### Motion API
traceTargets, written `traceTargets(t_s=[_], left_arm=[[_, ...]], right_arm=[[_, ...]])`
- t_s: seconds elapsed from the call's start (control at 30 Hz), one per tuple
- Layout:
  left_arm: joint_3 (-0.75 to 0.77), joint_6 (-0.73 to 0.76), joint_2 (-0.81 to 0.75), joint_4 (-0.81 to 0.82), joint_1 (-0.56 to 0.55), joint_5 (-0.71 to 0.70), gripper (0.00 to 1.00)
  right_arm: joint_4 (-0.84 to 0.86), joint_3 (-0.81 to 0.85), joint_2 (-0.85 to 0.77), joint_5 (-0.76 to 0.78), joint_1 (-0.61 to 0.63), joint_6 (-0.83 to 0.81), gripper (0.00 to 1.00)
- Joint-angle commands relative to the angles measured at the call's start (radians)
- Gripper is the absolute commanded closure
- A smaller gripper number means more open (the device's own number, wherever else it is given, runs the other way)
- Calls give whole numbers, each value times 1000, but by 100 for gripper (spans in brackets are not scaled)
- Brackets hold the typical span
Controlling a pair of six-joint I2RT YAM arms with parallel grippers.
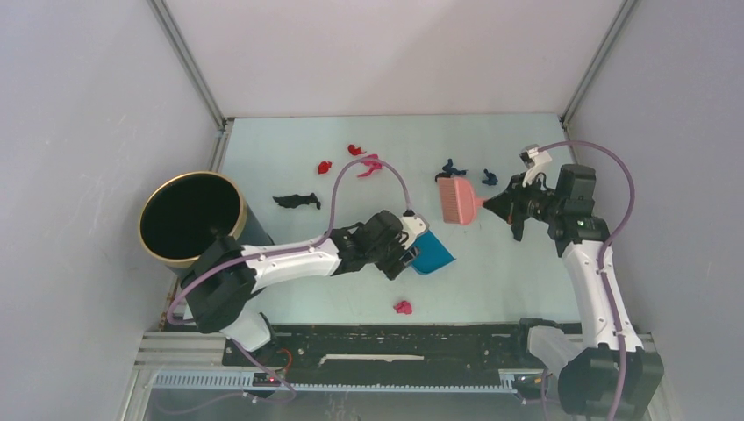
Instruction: Sweep away the paper scraps from the table
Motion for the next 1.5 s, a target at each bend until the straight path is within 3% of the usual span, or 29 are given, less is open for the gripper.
traceTargets(t_s=[0.0, 0.13, 0.37, 0.63, 1.07, 1.13, 1.3, 1.47], left_arm=[[-19, -2, -42, 85, -14, -32, 29], [-44, 10, -55, 68, -60, 24, 29], [24, -26, 49, -29, -99, -106, 33], [58, -86, 100, -56, -98, -121, 41], [116, -49, 94, -118, -98, -118, 83], [129, -39, 78, -131, -95, -126, 87], [131, -44, 22, -172, -79, -186, 100], [213, -106, 52, -302, -24, -219, 100]], right_arm=[[42, 28, 21, -25, -1, -25, 100], [32, 28, 17, -27, -8, -31, 100], [27, 28, 20, -31, -16, -27, 100], [32, 22, 24, -56, -34, -23, 100], [34, 25, 5, -35, -51, -32, 100], [-21, 62, -8, -30, -86, -43, 100], [-377, 233, -43, -33, -108, -243, 100], [-710, 309, -114, -131, -7, -515, 100]])
